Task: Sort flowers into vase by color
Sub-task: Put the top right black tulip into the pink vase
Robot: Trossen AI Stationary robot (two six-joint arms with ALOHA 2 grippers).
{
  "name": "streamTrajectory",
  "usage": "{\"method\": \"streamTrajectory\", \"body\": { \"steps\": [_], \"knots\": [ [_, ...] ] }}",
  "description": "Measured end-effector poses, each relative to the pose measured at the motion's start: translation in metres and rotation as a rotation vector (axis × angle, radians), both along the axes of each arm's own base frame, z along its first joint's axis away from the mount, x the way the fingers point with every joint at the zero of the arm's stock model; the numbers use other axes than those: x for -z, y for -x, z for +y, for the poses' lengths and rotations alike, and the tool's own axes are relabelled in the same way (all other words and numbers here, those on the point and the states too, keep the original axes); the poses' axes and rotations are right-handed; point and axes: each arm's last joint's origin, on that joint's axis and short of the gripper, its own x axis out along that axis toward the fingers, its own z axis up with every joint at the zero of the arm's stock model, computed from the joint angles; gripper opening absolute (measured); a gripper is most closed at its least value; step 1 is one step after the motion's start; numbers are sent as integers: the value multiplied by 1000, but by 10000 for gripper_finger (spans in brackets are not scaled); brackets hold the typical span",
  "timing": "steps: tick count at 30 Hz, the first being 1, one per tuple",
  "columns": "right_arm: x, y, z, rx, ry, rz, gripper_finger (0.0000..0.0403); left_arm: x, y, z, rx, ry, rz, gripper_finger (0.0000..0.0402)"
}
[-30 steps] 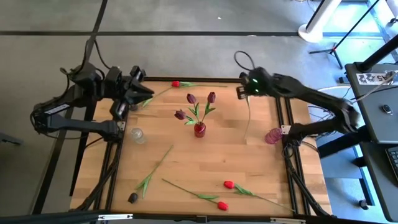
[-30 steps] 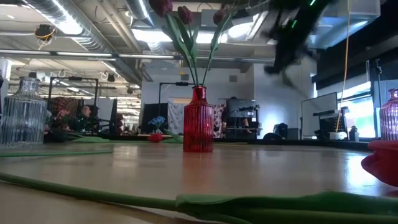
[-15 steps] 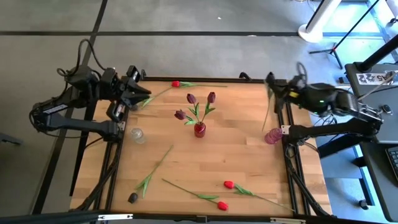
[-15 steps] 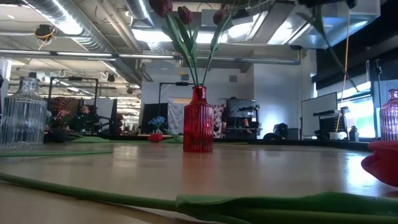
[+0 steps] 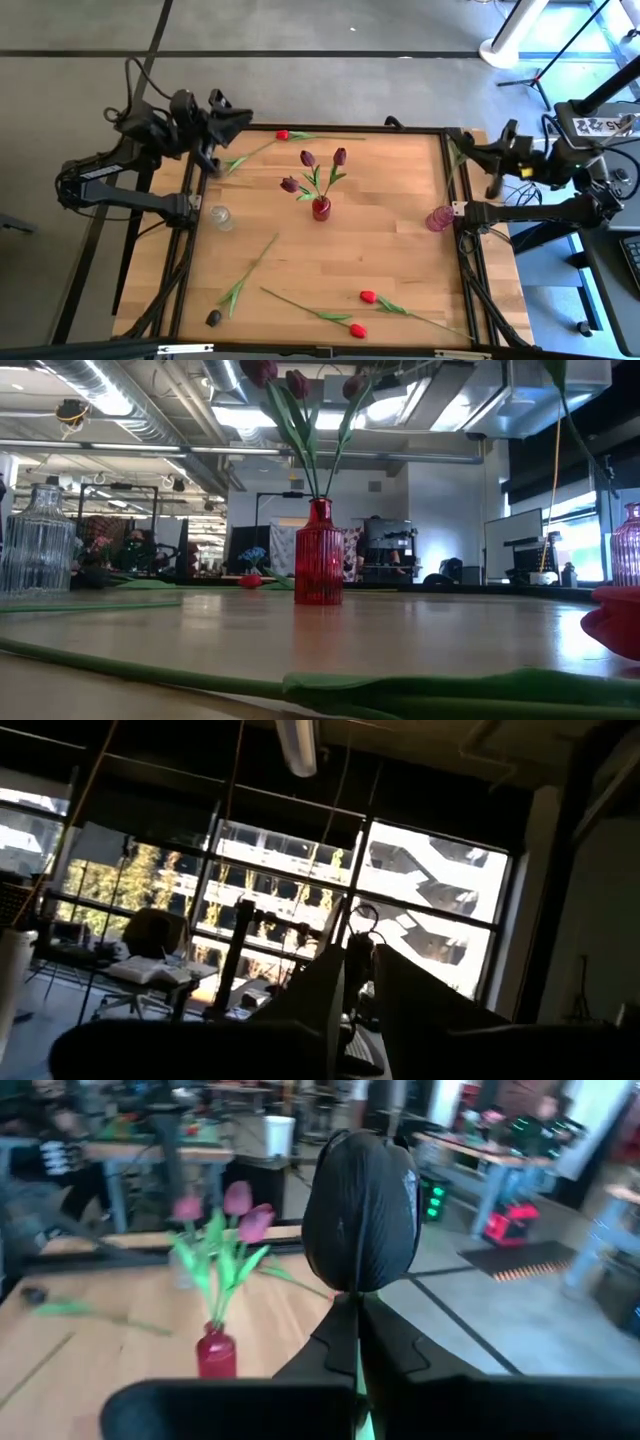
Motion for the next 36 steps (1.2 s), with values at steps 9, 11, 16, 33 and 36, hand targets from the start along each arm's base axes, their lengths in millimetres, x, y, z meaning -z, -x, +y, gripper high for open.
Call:
{"method": "streamTrajectory", "body": {
  "steps": [9,11,16,33,36],
  "knots": [
    [8,24,6,-150,67,17,1,-12,7,0,16,90,-160,55],
    [8,26,6,-166,89,11,1,-12,6,1,-7,102,-161,55],
    [14,27,9,-254,80,50,1,-11,6,2,-39,118,-158,55],
    [58,18,12,-381,-66,388,26,-2,-3,8,-186,199,-92,55],
    [61,17,12,-372,-114,477,65,5,-8,9,-181,234,-37,55]
  ]
}}
